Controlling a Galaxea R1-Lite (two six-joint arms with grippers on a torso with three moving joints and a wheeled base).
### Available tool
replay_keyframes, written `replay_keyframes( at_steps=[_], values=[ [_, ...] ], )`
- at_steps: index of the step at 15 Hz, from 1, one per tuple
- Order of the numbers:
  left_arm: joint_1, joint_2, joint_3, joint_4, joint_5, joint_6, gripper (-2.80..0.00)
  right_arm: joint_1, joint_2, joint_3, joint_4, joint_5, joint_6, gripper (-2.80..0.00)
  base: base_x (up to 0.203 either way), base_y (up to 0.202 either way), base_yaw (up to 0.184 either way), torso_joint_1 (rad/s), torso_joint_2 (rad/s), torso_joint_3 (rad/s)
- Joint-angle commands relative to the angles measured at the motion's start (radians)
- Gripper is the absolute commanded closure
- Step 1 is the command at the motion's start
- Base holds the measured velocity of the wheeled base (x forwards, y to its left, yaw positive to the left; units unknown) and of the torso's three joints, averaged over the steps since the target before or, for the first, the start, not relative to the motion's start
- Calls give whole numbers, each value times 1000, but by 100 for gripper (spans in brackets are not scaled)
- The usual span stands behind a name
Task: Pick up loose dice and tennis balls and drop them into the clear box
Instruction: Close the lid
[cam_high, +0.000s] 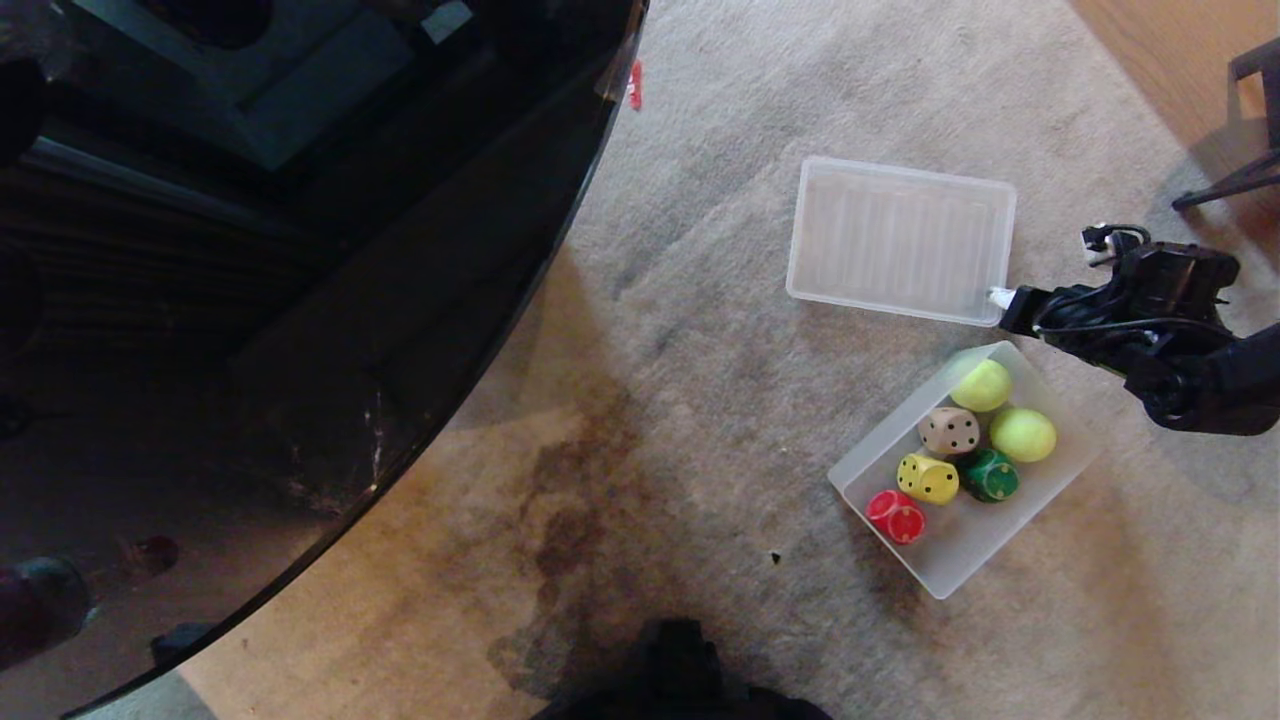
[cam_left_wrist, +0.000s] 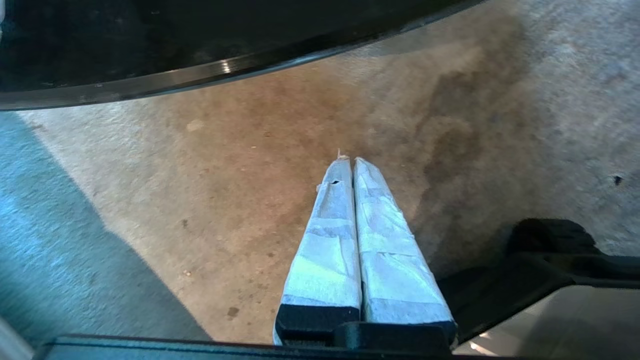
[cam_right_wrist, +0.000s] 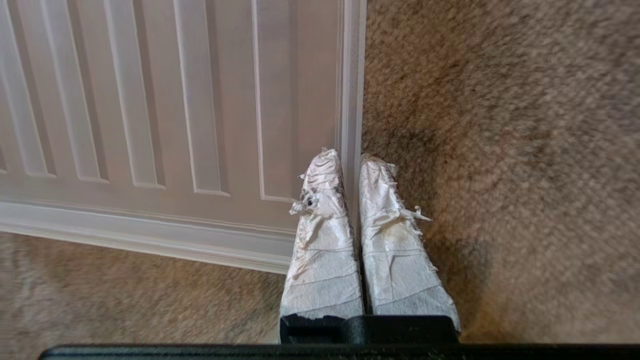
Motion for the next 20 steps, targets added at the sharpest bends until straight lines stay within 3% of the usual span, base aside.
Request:
replay_keyframes(
  at_steps=[1, 5, 8, 11, 14, 16, 17, 20],
  values=[
    [0, 0, 2, 0, 0, 0, 0, -2, -77, 38, -5, 3, 1, 0, 0, 0, 0, 0, 0, 0],
    [0, 0, 0, 0, 0, 0, 0, -34, -261, 199, -5, 53, 5, 0, 0, 0, 0, 0, 0, 0],
    [0, 0, 0, 0, 0, 0, 0, -66, -399, 346, -13, 222, -16, 0, 0, 0, 0, 0, 0, 0],
    [0, 0, 0, 0, 0, 0, 0, -95, -454, 459, 11, 347, -97, 0, 0, 0, 0, 0, 0, 0],
    [0, 0, 1, 0, 0, 0, 0, -114, -437, 501, 105, 395, -234, 0, 0, 0, 0, 0, 0, 0],
    [0, 0, 0, 0, 0, 0, 0, -132, -406, 494, 281, 401, -458, 0, 0, 0, 0, 0, 0, 0],
    [0, 0, 0, 0, 0, 0, 0, -149, -388, 485, 357, 414, -533, 0, 0, 0, 0, 0, 0, 0],
    [0, 0, 0, 0, 0, 0, 0, -207, -347, 419, 521, 458, -653, 0, 0, 0, 0, 0, 0, 0]
  ],
)
